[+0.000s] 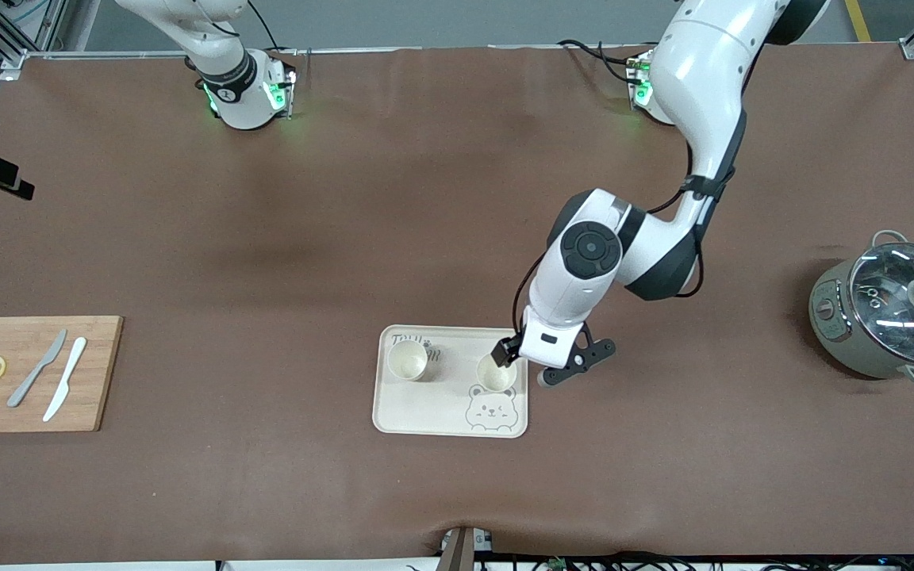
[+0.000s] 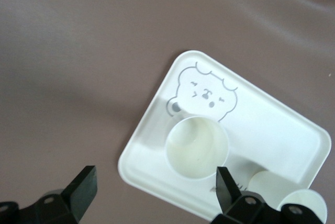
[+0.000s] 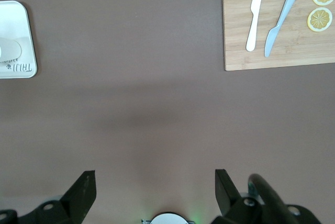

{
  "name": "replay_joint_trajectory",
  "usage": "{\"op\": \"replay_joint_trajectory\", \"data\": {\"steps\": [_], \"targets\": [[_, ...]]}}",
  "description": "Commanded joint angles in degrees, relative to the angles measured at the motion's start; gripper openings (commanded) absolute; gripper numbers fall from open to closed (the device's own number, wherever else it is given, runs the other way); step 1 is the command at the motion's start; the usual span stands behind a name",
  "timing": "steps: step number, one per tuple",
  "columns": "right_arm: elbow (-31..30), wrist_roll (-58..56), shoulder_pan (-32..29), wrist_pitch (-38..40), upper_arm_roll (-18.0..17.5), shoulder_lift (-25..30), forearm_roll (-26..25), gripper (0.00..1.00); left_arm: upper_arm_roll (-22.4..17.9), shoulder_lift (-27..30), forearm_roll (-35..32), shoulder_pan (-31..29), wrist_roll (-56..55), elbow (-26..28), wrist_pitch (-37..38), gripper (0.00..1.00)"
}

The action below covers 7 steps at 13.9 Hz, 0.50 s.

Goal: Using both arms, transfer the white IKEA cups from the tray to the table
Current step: 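Reach the left gripper to the cup nearest the bear print and grasp it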

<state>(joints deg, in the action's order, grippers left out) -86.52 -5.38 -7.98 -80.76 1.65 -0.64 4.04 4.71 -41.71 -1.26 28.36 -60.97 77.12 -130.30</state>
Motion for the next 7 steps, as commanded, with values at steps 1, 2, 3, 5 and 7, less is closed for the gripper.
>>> {"op": "replay_joint_trajectory", "data": {"steps": [1,2,3,5,7], "targets": [[0.7,-0.7,-1.9,0.5,-0.9,-3.7,0.9,1.00,-0.8,-3.5,0.0,1.2,-3.7,-1.7,-4.3,0.95],[0.8,-0.9,-2.0,0.1,-0.9,-5.8,1.4,1.00,-0.8,-4.7,-0.1,1.7,-3.8,-1.6,-4.6,0.91],[0.8,-0.9,-1.2,-0.7,-0.9,-7.8,1.4,1.00,-0.8,-6.2,0.0,2.0,-3.9,-1.8,-5.7,0.87],[0.7,-0.3,1.1,-2.7,-1.1,-10.6,1.2,1.00,-0.8,-6.5,-0.8,2.2,-3.8,-1.6,-6.7,0.74],[0.7,-0.1,2.7,-5.4,-1.1,-13.8,1.5,1.00,-0.8,-6.8,-0.9,2.3,-3.9,-1.4,-6.7,0.50]]}}
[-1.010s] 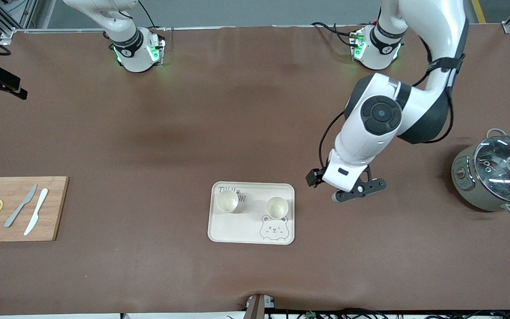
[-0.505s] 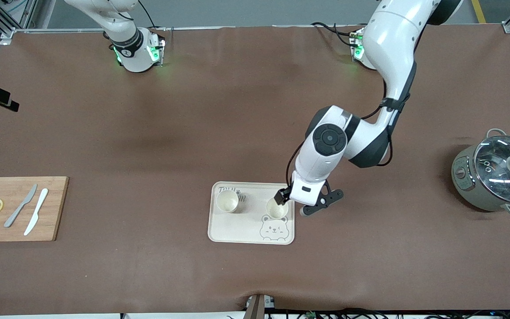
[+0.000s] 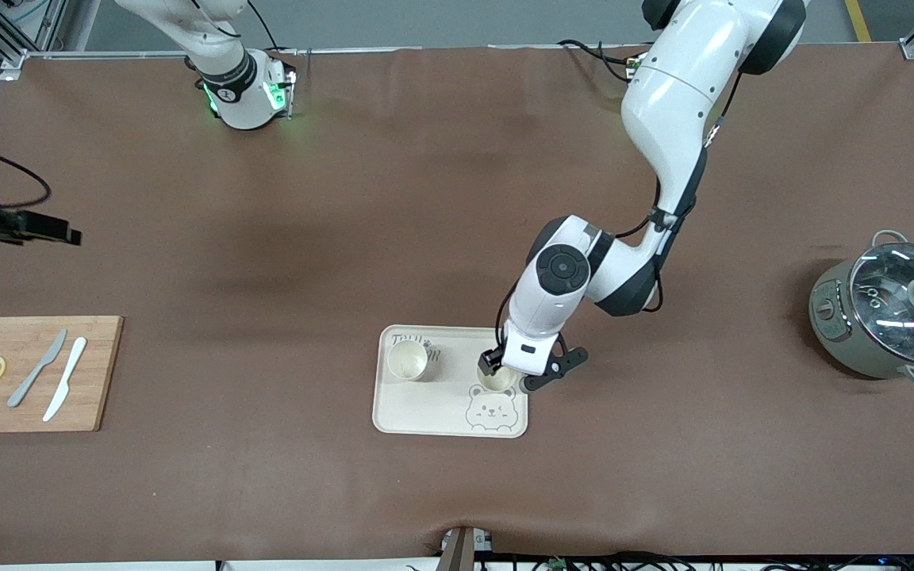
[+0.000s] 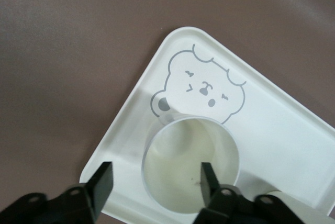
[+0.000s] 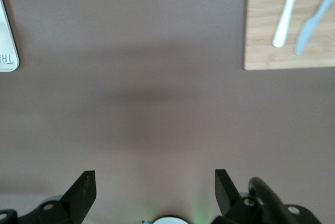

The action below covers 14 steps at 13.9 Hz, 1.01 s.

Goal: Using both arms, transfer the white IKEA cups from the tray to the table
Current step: 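Reach the left gripper to the cup nearest the bear print and grasp it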

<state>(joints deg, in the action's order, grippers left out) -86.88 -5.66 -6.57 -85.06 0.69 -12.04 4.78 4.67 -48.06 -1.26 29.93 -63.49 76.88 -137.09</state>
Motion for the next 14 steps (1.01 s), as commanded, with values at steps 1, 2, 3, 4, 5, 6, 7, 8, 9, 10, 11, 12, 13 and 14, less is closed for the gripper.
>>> {"op": "replay_joint_trajectory", "data": {"steps": [1,2,3,4,5,6,7,8,9,10,11,12,13,14], "targets": [[1.0,0.4,2.0,-2.9,-0.2,-3.9,0.8,1.00,-0.7,-0.5,-0.9,0.7,-1.4,-1.1,0.1,0.34],[1.0,1.1,2.7,-4.7,-0.2,-5.3,0.8,1.00,-0.7,-0.6,-0.8,0.7,-1.5,-1.1,0.1,0.17],[1.0,2.7,3.4,-5.9,-0.3,-6.6,0.9,1.00,-0.7,-0.8,-0.8,0.7,-1.6,-1.0,0.1,0.01],[1.1,4.8,4.3,-7.0,-0.3,-8.2,0.9,1.00,-0.7,-0.9,-0.8,0.7,-1.6,-1.0,0.1,0.00],[1.0,6.8,5.2,-8.4,-0.3,-9.7,0.9,1.00,-0.7,-0.9,-0.8,0.7,-1.6,-1.0,0.1,0.00],[1.0,9.0,6.4,-10.2,-0.3,-11.1,0.9,1.00,-0.7,-0.5,-0.5,0.6,-1.7,-1.1,0.1,0.00],[1.0,11.3,7.3,-11.8,-0.3,-12.6,1.0,1.00,-0.7,0.2,-0.4,0.2,-1.6,-1.1,0.2,0.00],[1.0,12.8,8.1,-13.2,-0.3,-14.0,1.1,1.00,-0.7,1.0,-0.6,-0.2,-1.6,-1.1,0.8,0.00],[1.0,14.7,9.0,-13.9,-0.3,-15.0,2.4,1.00,-0.7,1.7,-0.8,-0.5,-1.5,-1.2,1.6,0.00],[1.0,16.8,9.5,-14.6,-0.3,-15.8,4.7,1.00,-0.7,2.6,-0.9,-0.6,-1.3,-1.4,3.3,0.00],[1.0,19.6,10.5,-15.5,-0.3,-16.6,6.2,1.00,-0.7,4.5,-0.9,-0.8,-1.3,-1.3,5.1,0.00],[1.0,22.6,12.0,-16.8,-0.3,-17.2,6.5,1.00,-0.7,6.2,-0.6,-1.6,-1.3,-1.4,7.1,0.00],[0.9,26.4,13.9,-18.5,-0.2,-17.8,6.4,1.00,-0.7,8.2,-0.3,-2.3,-1.1,-1.3,8.9,0.00],[1.0,31.0,15.7,-19.9,-0.2,-18.8,6.5,1.00,-0.7,10.1,-0.3,-3.2,-1.0,-1.3,11.2,0.00]]}}
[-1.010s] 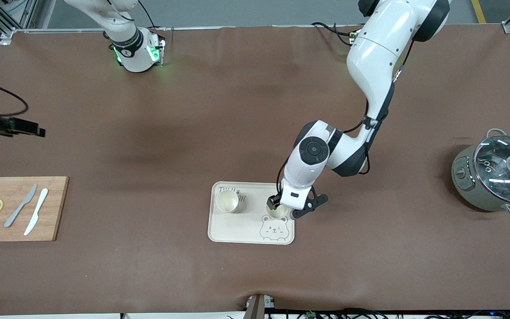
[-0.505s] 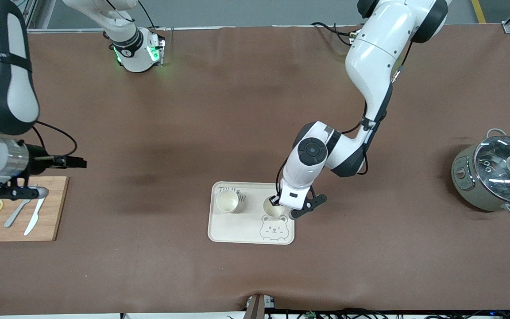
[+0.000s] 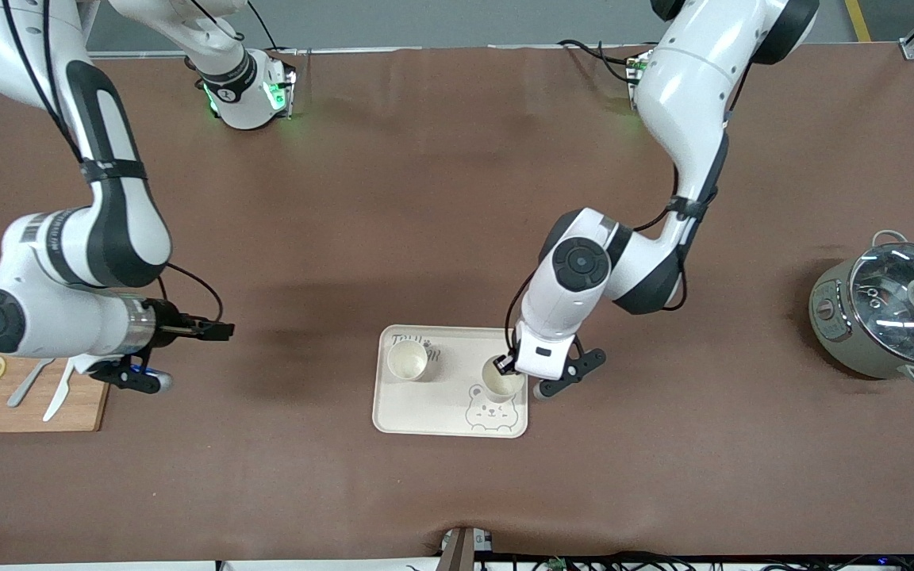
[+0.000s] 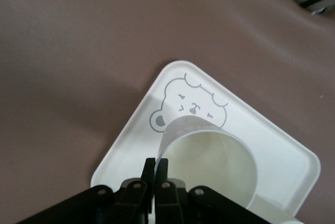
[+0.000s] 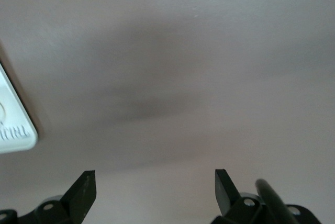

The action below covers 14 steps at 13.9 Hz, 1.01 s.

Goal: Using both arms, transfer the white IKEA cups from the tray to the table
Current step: 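Lift the cup with the left gripper while the right gripper grasps the other cup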

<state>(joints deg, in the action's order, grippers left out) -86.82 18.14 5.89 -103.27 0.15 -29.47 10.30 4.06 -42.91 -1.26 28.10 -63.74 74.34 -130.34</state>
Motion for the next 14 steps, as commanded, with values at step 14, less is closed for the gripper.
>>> {"op": "replay_joint_trajectory", "data": {"steps": [14], "targets": [[1.3,36.9,20.7,-25.7,0.4,-10.2,1.0,1.00,0.2,18.1,-0.8,-18.8,13.0,20.6,14.9,0.00]]}}
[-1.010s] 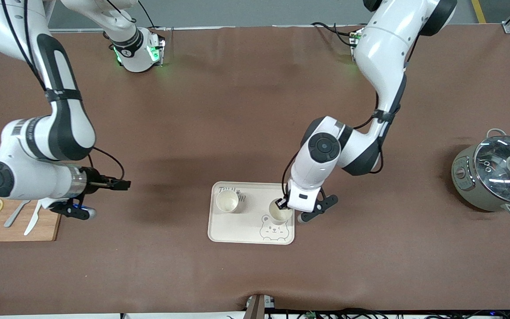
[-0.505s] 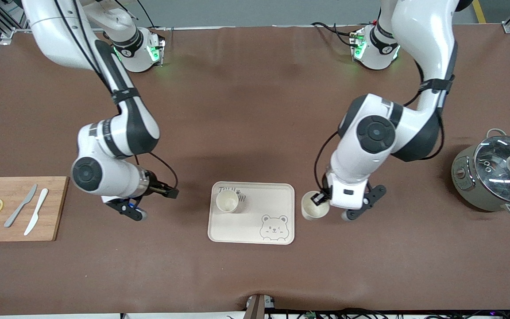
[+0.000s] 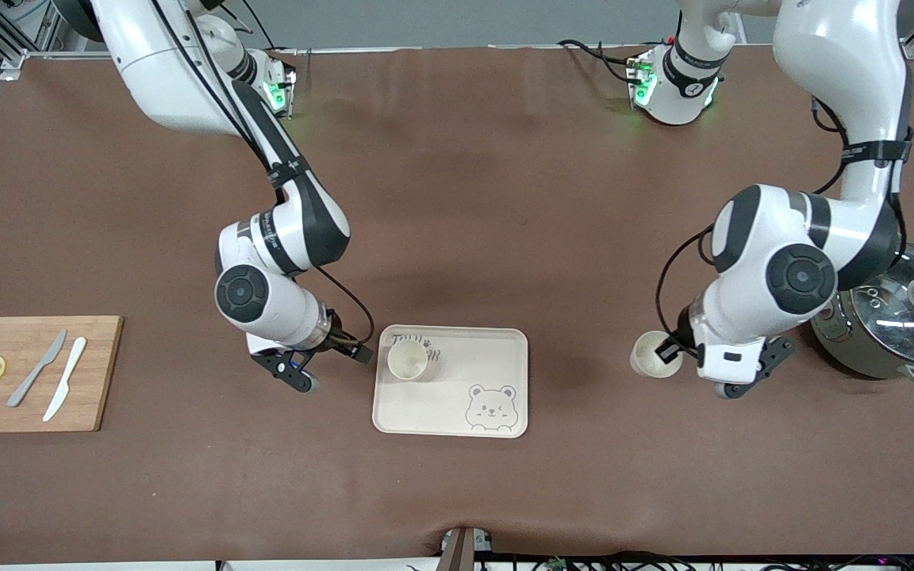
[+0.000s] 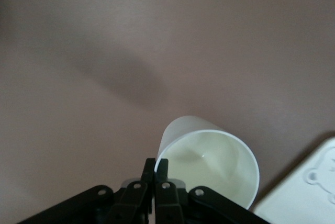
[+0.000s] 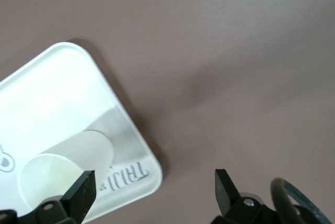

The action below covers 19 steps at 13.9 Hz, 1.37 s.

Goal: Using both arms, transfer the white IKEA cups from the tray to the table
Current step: 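Lift the cup with the left gripper while the right gripper grasps the other cup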

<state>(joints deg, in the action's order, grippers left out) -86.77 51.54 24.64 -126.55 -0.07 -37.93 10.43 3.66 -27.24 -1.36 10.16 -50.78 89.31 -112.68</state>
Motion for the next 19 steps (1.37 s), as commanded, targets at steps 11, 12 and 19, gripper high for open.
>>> {"op": "replay_joint_trajectory", "data": {"steps": [11,12,19], "targets": [[1.4,7.7,6.3,-9.9,0.5,-5.3,0.8,0.31,0.6,2.6,-1.3,-8.7,6.8,22.3,-25.0,0.00],[1.4,8.7,6.7,-10.6,0.5,-5.7,0.8,0.23,0.7,2.5,-1.3,-8.8,7.3,22.7,-25.7,0.00],[2.5,8.2,6.6,-10.6,0.7,-5.9,0.3,0.00,0.6,2.1,-1.3,-8.7,7.3,22.7,-25.8,1.00]]}}
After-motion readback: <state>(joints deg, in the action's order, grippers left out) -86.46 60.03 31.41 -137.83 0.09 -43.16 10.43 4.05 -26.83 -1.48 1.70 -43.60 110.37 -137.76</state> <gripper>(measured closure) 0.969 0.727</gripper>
